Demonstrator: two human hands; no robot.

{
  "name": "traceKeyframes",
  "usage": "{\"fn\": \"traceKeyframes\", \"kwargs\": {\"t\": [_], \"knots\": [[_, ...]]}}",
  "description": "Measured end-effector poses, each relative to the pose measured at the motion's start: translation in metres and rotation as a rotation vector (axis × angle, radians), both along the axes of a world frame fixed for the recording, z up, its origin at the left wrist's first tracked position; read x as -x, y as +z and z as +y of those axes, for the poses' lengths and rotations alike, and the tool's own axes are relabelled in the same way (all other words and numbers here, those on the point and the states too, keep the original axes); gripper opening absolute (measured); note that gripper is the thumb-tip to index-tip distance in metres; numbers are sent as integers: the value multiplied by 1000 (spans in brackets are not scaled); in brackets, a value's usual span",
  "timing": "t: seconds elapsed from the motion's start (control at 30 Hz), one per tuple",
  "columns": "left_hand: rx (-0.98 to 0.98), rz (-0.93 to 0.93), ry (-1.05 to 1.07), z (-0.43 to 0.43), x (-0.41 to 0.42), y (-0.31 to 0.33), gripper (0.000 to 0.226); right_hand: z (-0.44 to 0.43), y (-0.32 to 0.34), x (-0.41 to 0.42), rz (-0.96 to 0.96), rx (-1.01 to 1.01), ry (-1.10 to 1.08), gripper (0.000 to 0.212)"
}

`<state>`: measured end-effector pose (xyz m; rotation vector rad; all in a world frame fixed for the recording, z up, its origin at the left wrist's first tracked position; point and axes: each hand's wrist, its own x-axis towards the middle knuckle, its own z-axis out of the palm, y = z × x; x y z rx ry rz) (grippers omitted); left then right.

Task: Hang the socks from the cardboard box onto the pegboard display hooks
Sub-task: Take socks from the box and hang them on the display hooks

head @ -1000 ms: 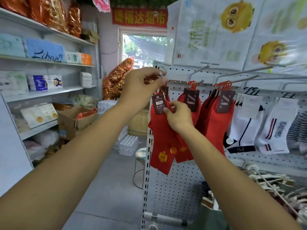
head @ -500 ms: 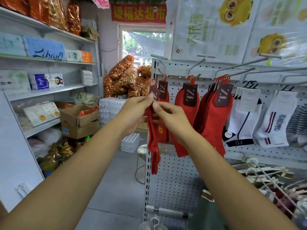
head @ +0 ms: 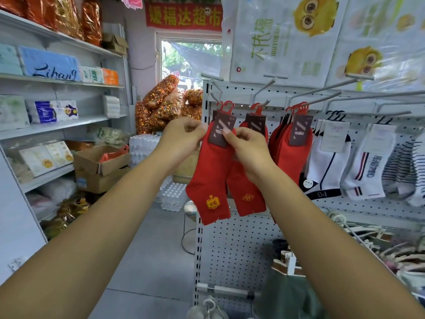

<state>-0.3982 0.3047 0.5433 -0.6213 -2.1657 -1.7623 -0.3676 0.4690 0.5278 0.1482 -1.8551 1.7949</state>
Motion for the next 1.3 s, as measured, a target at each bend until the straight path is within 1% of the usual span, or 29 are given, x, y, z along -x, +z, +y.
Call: {"fn": "traceKeyframes", "kwargs": {"t": [0.03, 0.1, 0.17, 0.3, 0.37, 0.43, 0.5, 0.57, 0.7, 0.83, 0.9, 0.97, 1.07, 1.17, 1.23, 1.3], "knots": [[-26, 78, 41, -2, -1, 5, 13, 2, 4, 2, -13, -3, -35, 19], [-54, 210, 17, -6, -5, 15, 28, 6, 11, 7, -36, -51, -112, 21], [-17, 307, -17, -5, -8, 24, 35, 8, 18, 15, -42, -118, -179, 24], [4, 403, -8, 3, -11, 37, 29, 5, 31, 31, -15, -223, -242, 28], [8, 447, 12, 4, -10, 40, 24, 5, 35, 38, -18, -270, -245, 26], [34, 479, 32, 3, -10, 42, 22, 6, 35, 45, -27, -319, -256, 24], [70, 501, 42, 1, -10, 43, 21, 7, 30, 52, -38, -368, -253, 28], [88, 500, 42, -1, -10, 44, 22, 7, 25, 58, -53, -377, -231, 32], [91, 507, 24, -3, -9, 44, 19, 8, 25, 72, -90, -343, -242, 34], [94, 508, 19, -3, -8, 43, 18, 8, 24, 85, -140, -283, -246, 28], [87, 488, 14, -3, -9, 42, 21, 8, 20, 89, -163, -251, -213, 28], [100, 469, 5, -4, -11, 39, 26, 8, 14, 86, -180, -263, -196, 32], [84, 399, -12, -5, -16, 29, 33, 9, 2, 69, -141, -312, -207, 37], [58, 358, 30, -7, -25, 9, 33, 13, -11, 41, -65, -393, -203, 44], [68, 345, 82, -9, -30, -10, 32, 17, -21, 17, -38, -398, -148, 50], [106, 317, 150, -14, -37, -32, 30, 24, -33, -8, -21, -408, -90, 50]]}}
